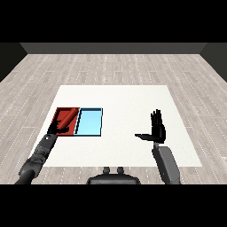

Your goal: Pick the red can and put it in the red box

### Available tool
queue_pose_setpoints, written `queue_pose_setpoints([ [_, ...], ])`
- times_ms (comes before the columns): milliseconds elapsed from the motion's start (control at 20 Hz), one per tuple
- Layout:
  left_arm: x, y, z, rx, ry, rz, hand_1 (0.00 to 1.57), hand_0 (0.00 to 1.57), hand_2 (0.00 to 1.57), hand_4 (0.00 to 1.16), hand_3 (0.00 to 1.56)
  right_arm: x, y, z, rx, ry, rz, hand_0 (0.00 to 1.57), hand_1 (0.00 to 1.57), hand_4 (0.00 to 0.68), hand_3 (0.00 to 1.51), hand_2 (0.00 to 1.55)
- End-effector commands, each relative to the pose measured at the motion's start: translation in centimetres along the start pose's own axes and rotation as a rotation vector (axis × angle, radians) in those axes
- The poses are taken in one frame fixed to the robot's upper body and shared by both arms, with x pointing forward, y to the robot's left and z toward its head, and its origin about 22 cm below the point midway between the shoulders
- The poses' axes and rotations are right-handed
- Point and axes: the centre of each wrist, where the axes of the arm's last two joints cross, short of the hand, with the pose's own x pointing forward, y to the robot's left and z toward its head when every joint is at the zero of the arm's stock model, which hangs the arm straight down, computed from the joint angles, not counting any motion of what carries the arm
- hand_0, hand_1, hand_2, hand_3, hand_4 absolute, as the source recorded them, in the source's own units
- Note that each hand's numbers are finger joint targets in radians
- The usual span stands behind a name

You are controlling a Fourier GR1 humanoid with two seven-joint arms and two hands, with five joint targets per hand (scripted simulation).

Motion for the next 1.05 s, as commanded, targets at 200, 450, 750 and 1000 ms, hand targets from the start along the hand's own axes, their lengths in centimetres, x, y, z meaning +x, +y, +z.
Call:
queue_pose_setpoints([
  [200, -1.3, 1.9, -0.4, -0.024, 0.030, -0.009, 0.00, 0.00, 0.00, 0.00, 0.00, -1.7, -0.7, 0.3, 0.024, -0.002, -0.027, 0.00, 0.00, 0.000, 0.00, 0.00],
  [450, 4.3, 2.3, -1.3, 0.063, -0.303, 0.537, 0.00, 0.00, 0.00, 0.00, 0.00, -0.1, 0.2, -0.4, 0.029, -0.028, -0.052, 0.00, 0.00, 0.000, 0.00, 0.00],
  [750, 9.5, -1.3, 0.1, -0.105, -0.744, 1.032, 0.00, 0.00, 0.00, 0.00, 0.00, 0.4, -1.2, -0.3, 0.049, -0.031, -0.019, 0.00, 0.00, 0.000, 0.00, 0.00],
  [1000, 8.6, -6.9, 3.9, -0.224, -0.888, 1.081, 0.00, 0.00, 0.00, 0.00, 0.00, -1.0, -1.2, 1.3, 0.102, -0.017, 0.001, 0.00, 0.00, 0.000, 0.00, 0.00],
])
